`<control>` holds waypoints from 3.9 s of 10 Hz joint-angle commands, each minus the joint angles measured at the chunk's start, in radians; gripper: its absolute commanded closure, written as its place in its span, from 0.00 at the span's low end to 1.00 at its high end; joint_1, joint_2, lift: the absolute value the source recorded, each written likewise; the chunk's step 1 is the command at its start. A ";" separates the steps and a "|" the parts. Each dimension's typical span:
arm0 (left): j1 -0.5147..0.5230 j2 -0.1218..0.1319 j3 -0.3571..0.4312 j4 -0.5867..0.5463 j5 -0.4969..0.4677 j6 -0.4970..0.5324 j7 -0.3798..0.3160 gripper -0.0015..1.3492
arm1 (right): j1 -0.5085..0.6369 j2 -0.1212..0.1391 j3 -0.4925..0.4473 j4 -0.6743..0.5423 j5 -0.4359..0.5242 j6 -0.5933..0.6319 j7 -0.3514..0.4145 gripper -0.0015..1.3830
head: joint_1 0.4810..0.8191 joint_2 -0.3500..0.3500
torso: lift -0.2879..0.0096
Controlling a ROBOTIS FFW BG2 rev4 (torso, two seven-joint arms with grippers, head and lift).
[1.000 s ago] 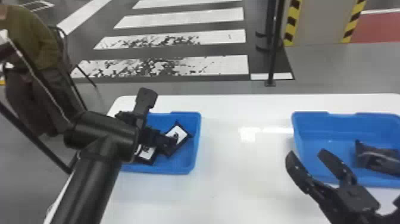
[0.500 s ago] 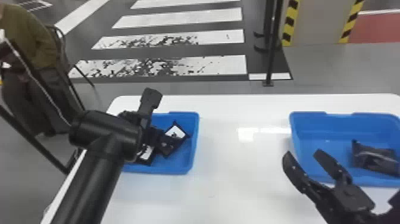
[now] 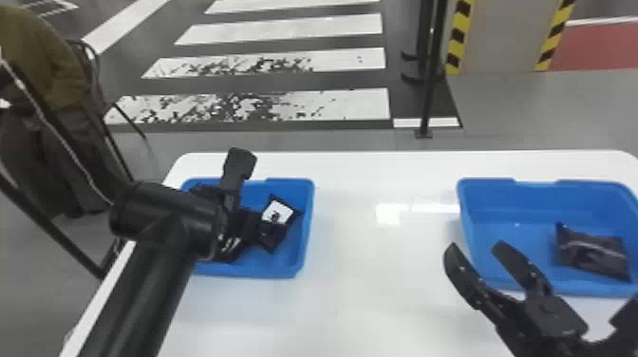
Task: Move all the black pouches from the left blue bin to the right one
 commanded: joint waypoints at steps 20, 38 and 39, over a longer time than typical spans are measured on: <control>0.471 0.003 -0.032 -0.708 0.429 -0.104 -0.072 0.90 | -0.120 -0.037 0.128 0.032 -0.201 0.159 0.039 0.18 | 0.63 0.50 | 0.50; 0.523 -0.023 0.144 -0.698 0.431 -0.118 -0.059 0.12 | -0.417 -0.083 -0.235 0.332 -0.018 0.198 0.025 0.56 | 0.63 0.22 | 0.50; 0.530 -0.026 0.194 -0.698 0.403 -0.118 -0.059 0.12 | -0.412 -0.081 -0.241 0.334 0.030 0.171 0.012 0.22 | 0.63 0.23 | 0.50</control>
